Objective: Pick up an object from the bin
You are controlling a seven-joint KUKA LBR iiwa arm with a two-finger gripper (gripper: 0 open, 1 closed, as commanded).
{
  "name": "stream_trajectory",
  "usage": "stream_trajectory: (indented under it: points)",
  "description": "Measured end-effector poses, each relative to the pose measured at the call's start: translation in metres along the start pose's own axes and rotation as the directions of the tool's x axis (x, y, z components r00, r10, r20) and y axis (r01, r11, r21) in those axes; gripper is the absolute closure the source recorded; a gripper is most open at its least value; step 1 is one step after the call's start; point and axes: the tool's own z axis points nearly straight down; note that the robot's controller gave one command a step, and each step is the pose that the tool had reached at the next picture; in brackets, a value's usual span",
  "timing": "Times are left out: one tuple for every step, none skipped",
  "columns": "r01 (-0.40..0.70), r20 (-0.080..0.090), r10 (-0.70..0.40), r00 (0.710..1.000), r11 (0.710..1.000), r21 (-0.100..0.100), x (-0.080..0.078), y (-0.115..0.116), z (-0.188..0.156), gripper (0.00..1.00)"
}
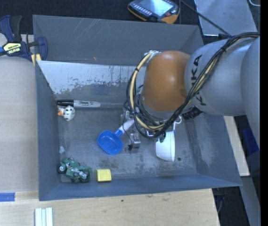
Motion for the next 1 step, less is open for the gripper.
stream_trajectory:
  points:
    - [-0.026,0.006,0.026,1.0,1.0,-0.001,0.0227,-0.0204,0.0499,0.0]
